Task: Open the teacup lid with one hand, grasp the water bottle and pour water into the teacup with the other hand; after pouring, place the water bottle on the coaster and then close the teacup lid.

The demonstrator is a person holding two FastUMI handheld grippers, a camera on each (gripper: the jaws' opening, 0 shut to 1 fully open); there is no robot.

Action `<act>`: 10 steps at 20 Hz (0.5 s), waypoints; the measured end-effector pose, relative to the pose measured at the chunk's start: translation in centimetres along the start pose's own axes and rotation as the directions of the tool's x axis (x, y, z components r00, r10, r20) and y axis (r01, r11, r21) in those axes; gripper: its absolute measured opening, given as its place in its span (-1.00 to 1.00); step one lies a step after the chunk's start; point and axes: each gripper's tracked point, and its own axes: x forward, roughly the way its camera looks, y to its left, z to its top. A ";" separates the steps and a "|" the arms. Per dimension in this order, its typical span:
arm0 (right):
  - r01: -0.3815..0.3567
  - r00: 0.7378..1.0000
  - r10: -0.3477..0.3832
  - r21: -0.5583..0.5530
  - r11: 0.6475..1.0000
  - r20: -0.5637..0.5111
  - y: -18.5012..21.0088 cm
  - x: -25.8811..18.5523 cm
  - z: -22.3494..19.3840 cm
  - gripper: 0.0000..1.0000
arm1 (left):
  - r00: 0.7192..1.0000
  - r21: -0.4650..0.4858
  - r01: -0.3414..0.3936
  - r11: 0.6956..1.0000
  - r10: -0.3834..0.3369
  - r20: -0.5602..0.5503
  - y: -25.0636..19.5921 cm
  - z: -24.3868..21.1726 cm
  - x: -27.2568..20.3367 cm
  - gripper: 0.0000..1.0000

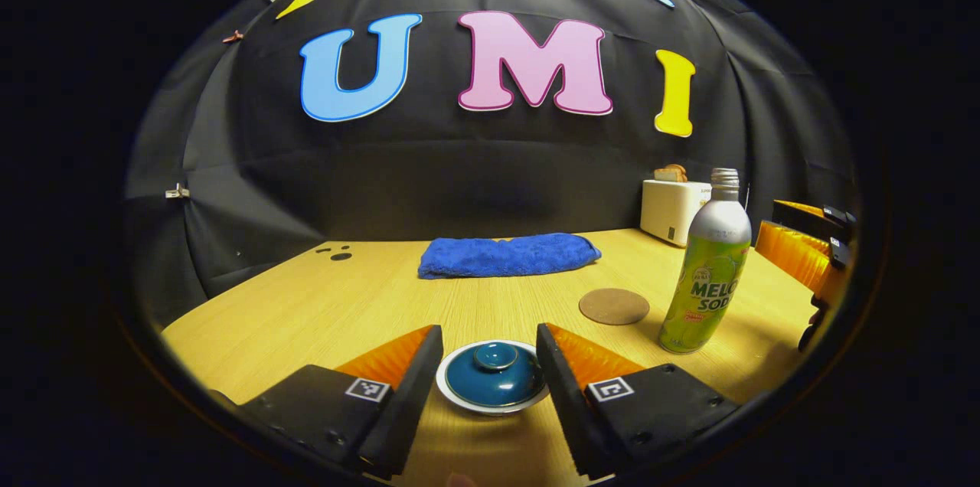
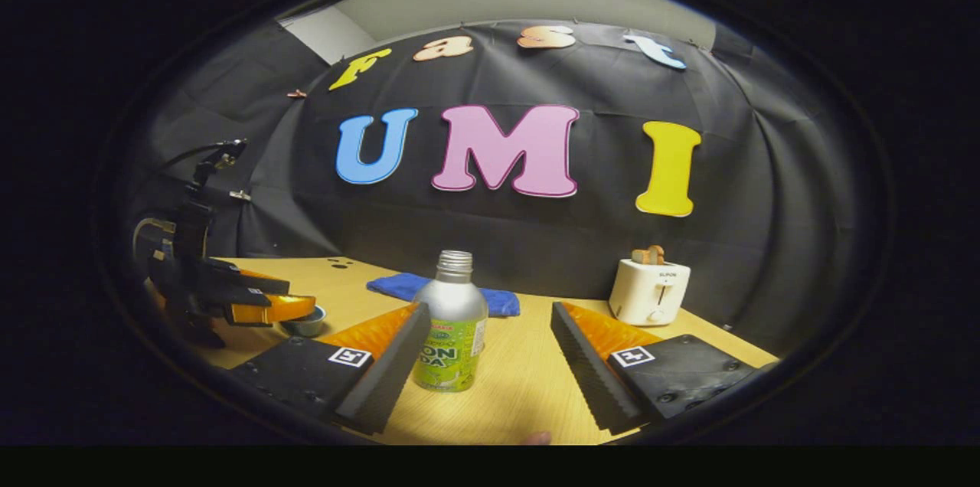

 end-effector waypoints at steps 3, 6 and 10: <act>0.000 1.000 0.000 0.004 1.000 -0.003 -0.1 0.1 -0.2 0.96 | 1.000 -0.001 0.003 1.000 -0.003 -0.009 -0.1 -0.3 0.4 0.45; 0.000 1.000 0.000 0.006 1.000 -0.002 -0.1 0.2 -0.3 0.95 | 1.000 0.004 0.008 1.000 -0.008 -0.029 -0.4 -0.6 0.6 0.23; -0.004 1.000 0.004 0.006 1.000 -0.006 0.1 0.3 -0.5 0.95 | 0.999 0.006 0.013 1.000 -0.013 -0.033 -0.6 -0.5 0.9 -0.12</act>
